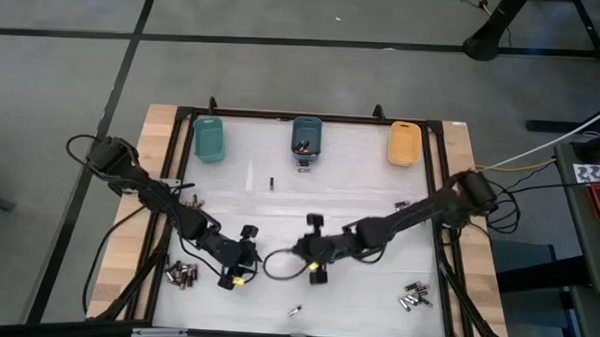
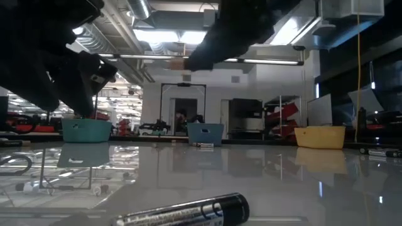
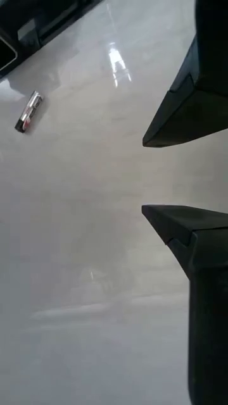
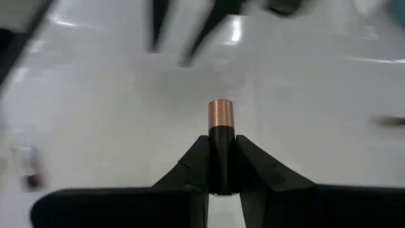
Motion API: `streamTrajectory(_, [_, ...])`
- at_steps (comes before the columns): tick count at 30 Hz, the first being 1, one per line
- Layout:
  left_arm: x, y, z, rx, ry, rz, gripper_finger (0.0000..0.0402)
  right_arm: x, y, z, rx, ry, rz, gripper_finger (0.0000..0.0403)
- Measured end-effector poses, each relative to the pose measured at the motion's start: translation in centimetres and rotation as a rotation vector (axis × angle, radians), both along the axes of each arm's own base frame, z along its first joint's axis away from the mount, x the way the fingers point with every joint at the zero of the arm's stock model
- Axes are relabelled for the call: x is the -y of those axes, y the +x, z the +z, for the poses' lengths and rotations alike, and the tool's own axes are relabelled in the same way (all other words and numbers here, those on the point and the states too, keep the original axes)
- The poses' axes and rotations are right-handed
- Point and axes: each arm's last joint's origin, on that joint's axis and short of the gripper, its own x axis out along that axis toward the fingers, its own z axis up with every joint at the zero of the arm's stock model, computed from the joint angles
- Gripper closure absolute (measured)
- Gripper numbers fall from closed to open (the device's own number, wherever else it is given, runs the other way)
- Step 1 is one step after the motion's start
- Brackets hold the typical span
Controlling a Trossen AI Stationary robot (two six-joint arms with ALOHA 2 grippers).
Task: Sort batteries
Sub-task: Put the brown battery into the blue bin
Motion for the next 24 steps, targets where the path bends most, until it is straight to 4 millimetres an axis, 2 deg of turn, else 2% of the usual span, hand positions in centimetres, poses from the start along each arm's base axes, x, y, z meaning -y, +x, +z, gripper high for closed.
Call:
streamTrajectory(4, [-0.4, 0.3, 0.1, 0.037, 0.069, -0.006, 0.0254, 5.0, 0.7, 1.7, 0.019, -0.007, -0.106, 0.0354])
streamTrajectory(7, [-0.9, 0.6, 0.1, 0.037, 0.083, 0.006, 0.0254, 10.6, 1.2, 2.8, 0.055, 0.024, -0.224, 0.0354])
streamTrajectory(10, [-1.0, 0.6, 0.1, 0.026, 0.044, 0.05, 0.0254, 16.7, 1.2, 2.7, 0.052, 0.088, -0.392, 0.0354])
streamTrajectory(14, [-0.3, 0.2, 0.1, 0.016, -0.018, 0.107, 0.0254, 23.5, 0.2, 2.4, 0.066, 0.184, -0.577, 0.0354])
streamTrajectory(19, [0.3, -0.2, 0.1, 0.059, 0.063, 0.081, 0.0254, 29.0, -1.4, 1.3, 0.059, 0.298, -0.73, 0.0354])
streamTrajectory(22, [-0.2, 0.2, 0.3, 0.105, 0.159, 0.075, 0.0254, 31.3, -1.8, 0.1, 0.049, 0.372, -0.746, 0.0354])
streamTrajectory(24, [-0.9, 0.8, 0.5, 0.13, 0.177, 0.105, 0.0254, 32.0, -1.7, -1.0, 0.025, 0.388, -0.741, 0.0354])
